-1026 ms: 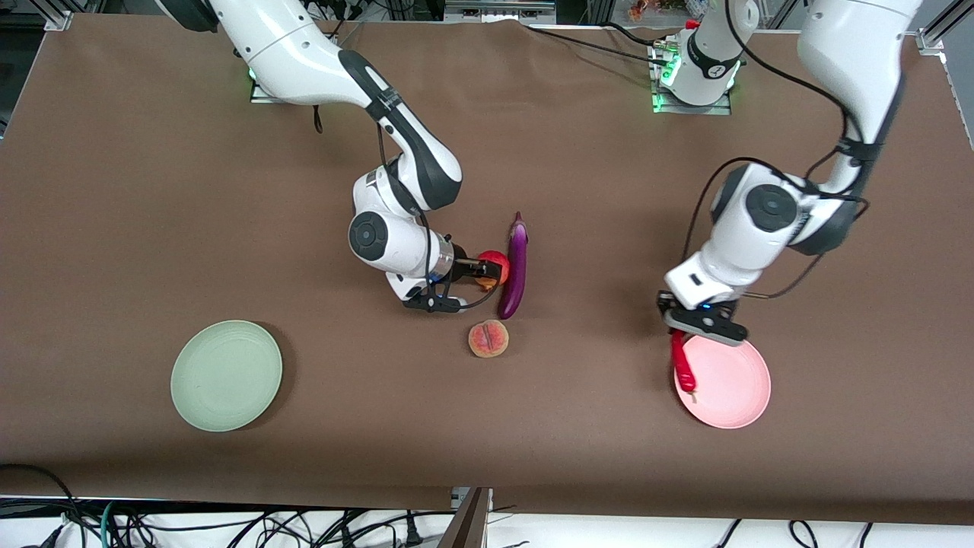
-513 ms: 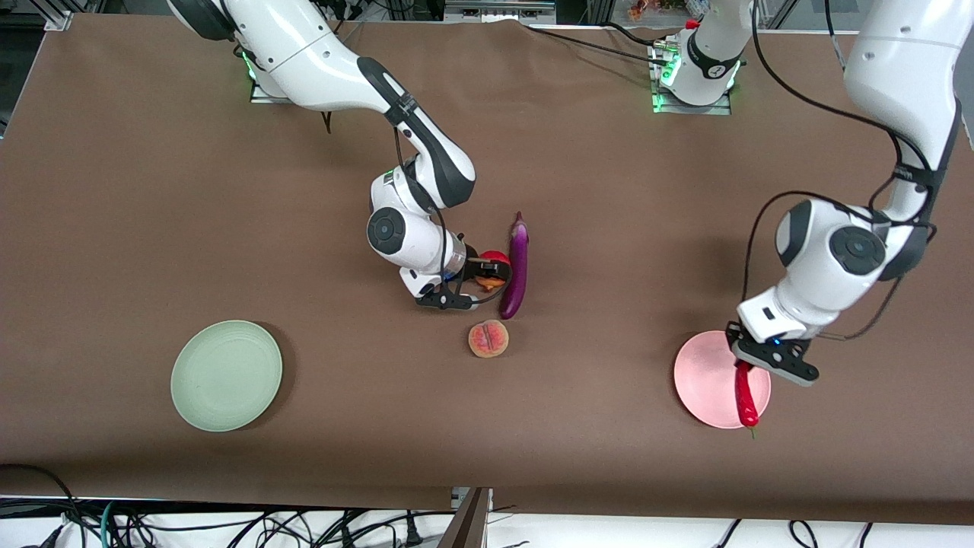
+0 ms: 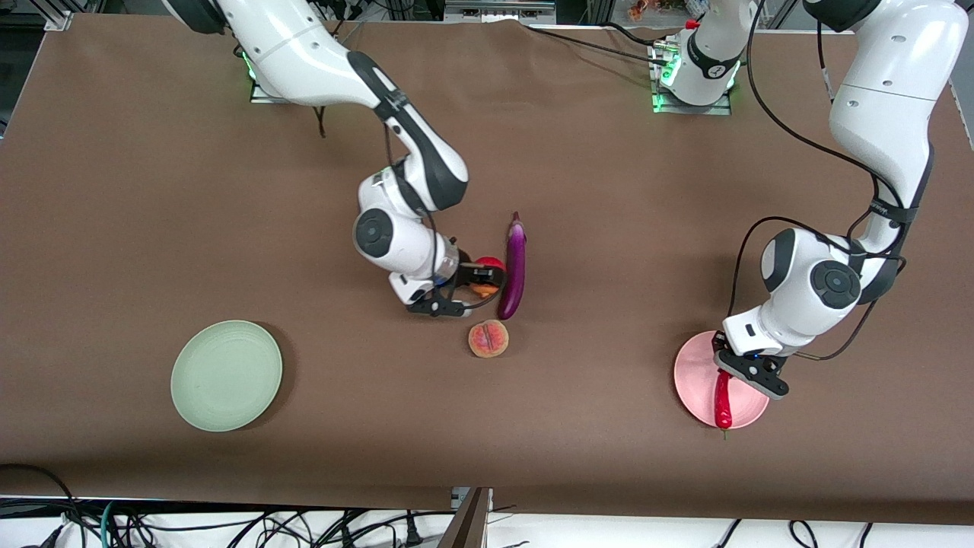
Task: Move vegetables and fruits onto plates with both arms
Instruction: 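Carry the chili onto the pink plate while the right gripper carries the pomegranate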
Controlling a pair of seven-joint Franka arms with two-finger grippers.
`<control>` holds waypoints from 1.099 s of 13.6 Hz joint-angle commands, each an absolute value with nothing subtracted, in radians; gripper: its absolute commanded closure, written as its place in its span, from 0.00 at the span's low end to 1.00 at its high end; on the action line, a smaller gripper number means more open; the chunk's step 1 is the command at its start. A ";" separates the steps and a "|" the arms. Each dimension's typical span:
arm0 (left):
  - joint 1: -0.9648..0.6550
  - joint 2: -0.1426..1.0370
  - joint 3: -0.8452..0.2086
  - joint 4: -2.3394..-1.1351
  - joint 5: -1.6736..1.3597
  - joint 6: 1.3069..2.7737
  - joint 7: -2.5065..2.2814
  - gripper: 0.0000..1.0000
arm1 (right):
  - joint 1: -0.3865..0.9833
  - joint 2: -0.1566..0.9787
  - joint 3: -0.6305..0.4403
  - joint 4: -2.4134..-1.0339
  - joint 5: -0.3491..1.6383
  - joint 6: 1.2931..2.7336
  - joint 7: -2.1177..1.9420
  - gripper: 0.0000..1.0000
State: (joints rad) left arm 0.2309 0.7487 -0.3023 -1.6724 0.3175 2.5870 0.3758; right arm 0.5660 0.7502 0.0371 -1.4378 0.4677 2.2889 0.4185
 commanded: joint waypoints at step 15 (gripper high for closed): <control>0.232 0.564 -0.536 -1.678 0.198 2.194 0.004 0.00 | 0.086 0.804 -0.095 -1.347 0.077 2.166 -0.405 0.80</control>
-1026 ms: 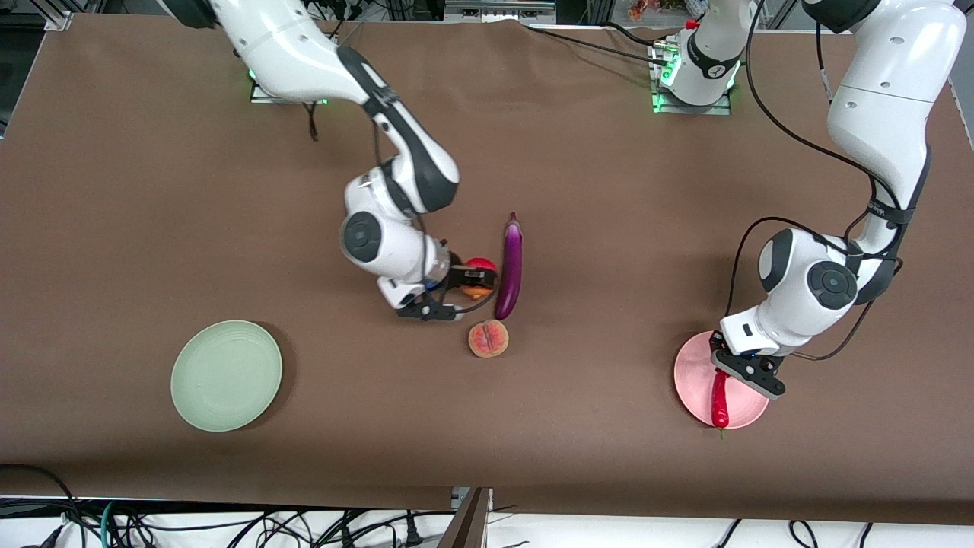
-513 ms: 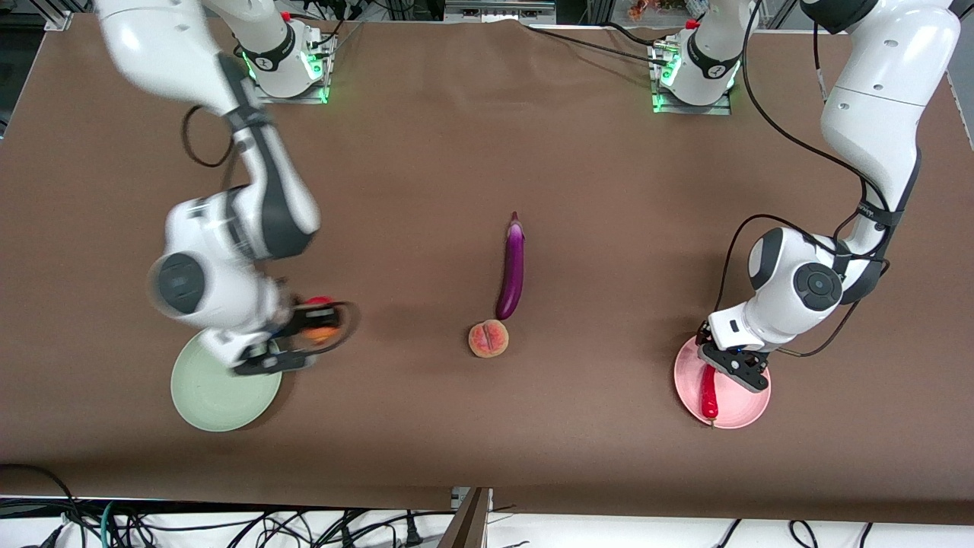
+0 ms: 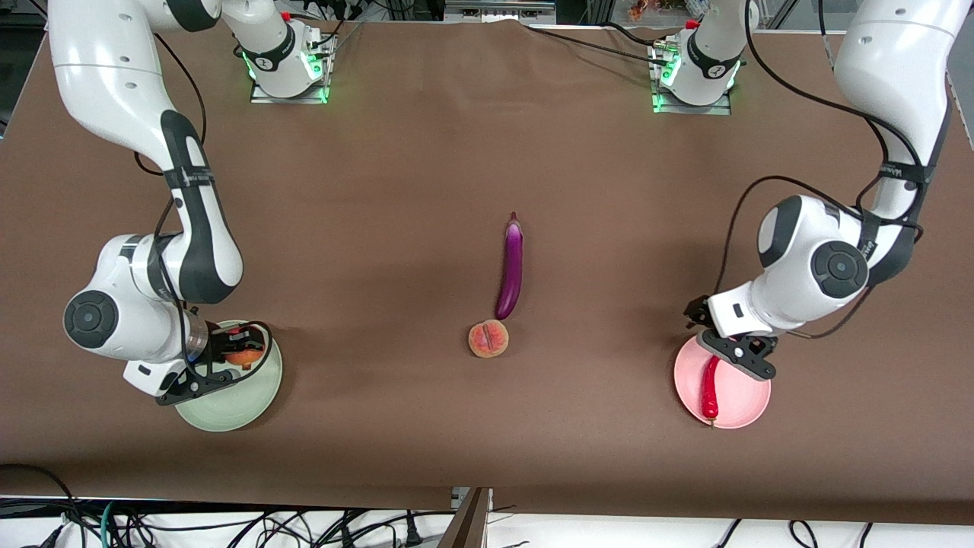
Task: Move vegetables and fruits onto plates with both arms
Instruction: 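Release the pomegranate on the green plate while the left gripper reaches the eggplant, then grasp the eggplant with the left gripper while the right gripper reaches the peach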
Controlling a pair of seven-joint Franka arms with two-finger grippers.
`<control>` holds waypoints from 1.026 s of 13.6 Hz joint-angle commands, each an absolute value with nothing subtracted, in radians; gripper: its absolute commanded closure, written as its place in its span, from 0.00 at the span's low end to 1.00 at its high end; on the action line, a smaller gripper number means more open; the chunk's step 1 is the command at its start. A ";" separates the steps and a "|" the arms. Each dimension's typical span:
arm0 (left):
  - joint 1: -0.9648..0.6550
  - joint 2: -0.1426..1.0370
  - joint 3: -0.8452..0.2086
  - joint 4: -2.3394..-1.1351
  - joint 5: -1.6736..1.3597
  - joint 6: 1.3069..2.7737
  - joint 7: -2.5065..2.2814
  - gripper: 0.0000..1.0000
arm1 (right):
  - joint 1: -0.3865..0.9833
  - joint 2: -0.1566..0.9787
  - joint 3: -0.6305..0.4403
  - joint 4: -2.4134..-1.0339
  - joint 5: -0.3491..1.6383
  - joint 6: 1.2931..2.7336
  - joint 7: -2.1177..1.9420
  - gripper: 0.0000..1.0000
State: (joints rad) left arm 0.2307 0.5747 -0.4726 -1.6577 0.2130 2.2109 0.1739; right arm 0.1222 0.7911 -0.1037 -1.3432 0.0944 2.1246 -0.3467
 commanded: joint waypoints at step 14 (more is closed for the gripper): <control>-0.273 0.725 -0.477 -1.773 0.353 2.494 -0.670 0.06 | 0.029 0.810 0.057 -1.275 0.204 2.119 -0.328 0.00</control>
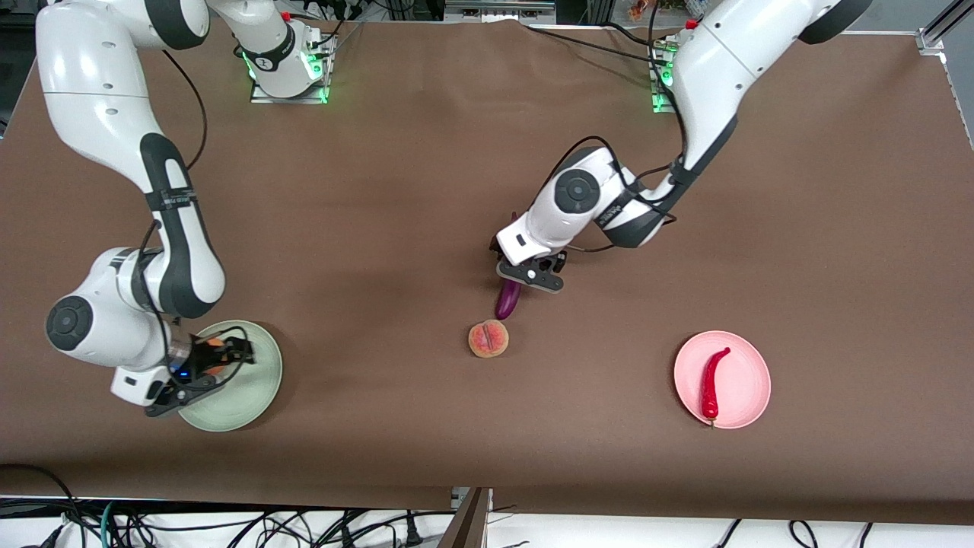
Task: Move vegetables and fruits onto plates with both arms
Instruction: 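Grasp the eggplant with the left gripper while the right gripper reaches the peach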
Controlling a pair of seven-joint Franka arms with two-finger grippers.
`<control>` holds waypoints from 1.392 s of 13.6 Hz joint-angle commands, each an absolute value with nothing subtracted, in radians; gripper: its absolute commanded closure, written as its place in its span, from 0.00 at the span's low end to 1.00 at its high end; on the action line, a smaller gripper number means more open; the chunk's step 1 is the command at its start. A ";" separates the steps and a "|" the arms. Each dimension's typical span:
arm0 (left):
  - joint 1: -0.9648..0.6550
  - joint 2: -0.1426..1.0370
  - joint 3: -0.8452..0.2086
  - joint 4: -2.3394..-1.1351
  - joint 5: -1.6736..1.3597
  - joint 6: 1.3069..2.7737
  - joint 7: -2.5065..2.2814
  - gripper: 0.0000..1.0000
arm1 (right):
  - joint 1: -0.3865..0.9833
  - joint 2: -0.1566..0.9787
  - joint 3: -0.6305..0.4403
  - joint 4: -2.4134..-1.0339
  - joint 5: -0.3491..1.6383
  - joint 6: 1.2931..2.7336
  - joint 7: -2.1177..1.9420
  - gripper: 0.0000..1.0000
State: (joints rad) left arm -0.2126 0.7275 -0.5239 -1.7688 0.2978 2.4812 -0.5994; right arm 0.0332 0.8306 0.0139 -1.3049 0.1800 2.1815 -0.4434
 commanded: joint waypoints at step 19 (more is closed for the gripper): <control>0.096 0.525 -0.442 -1.657 0.414 2.114 -0.398 0.94 | 0.492 0.975 0.148 -1.282 0.190 2.726 0.480 0.00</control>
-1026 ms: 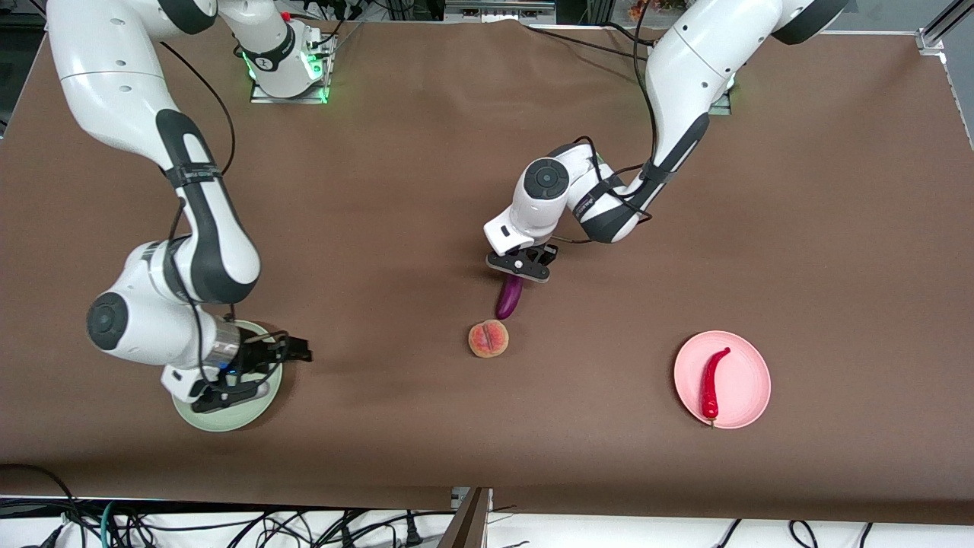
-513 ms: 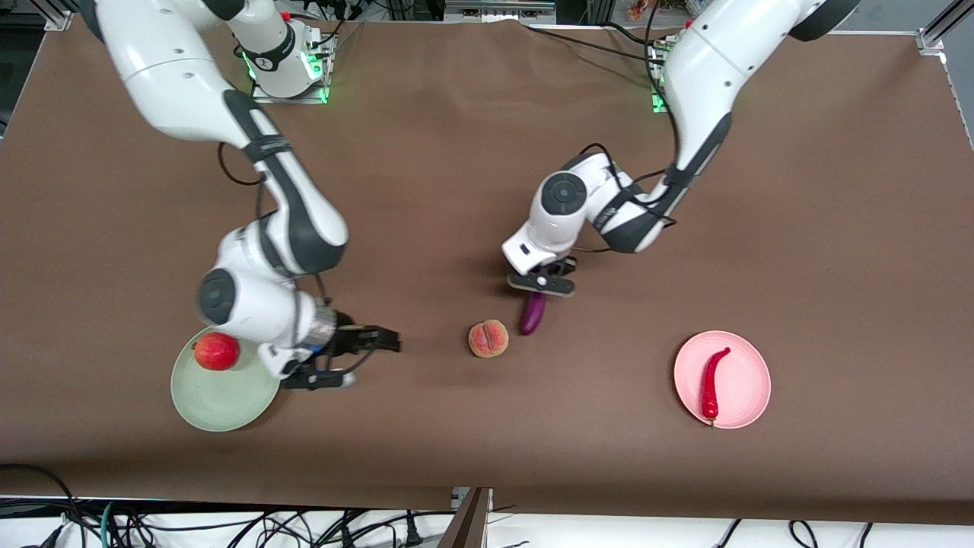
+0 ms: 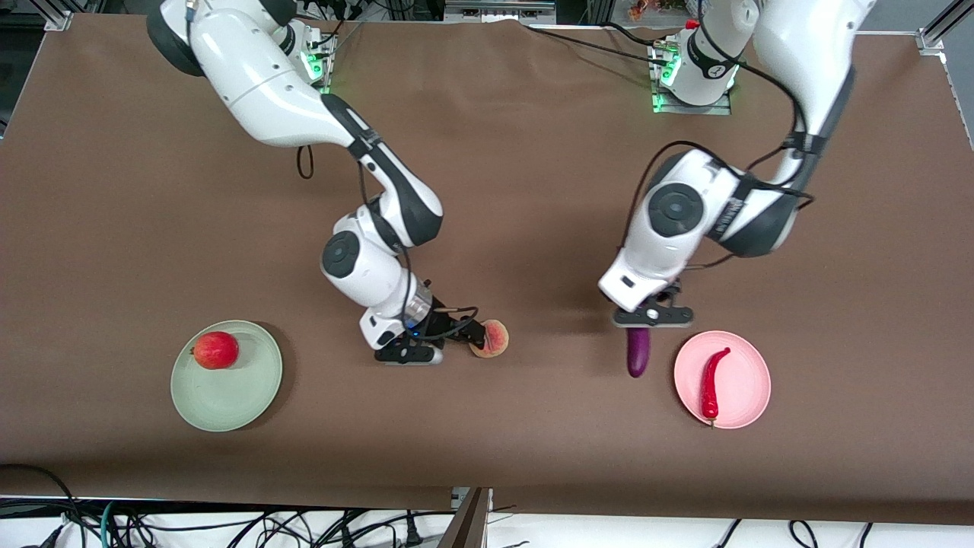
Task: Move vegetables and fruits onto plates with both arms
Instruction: 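Carry the eggplant onto the pink plate while the right gripper grasps the peach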
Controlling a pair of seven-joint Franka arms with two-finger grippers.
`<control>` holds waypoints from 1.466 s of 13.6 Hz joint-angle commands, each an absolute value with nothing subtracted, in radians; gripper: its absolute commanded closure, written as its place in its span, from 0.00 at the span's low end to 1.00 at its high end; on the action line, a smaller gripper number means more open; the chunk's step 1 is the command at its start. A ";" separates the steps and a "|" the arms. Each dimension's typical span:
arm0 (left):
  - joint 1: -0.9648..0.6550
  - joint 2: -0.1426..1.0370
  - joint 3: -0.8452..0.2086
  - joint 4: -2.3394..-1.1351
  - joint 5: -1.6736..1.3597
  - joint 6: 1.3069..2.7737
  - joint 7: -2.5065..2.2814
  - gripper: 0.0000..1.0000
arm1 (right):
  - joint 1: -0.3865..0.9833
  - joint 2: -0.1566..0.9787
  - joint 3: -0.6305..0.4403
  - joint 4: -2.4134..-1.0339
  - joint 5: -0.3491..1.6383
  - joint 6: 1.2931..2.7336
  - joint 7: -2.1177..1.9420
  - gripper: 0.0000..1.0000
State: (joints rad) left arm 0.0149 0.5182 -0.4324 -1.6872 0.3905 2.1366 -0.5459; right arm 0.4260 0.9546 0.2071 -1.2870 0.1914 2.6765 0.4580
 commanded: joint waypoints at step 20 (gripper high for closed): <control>0.327 0.752 -0.414 -1.582 0.466 2.332 -0.101 0.00 | 0.471 0.917 0.000 -1.089 0.195 2.296 0.436 0.92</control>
State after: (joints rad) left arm 0.3294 0.7537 -0.4116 -1.6042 0.4376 2.3373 -0.0993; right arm 0.5427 0.9522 -0.0121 -1.1499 0.1907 2.4547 0.4884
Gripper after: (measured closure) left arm 0.396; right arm 0.229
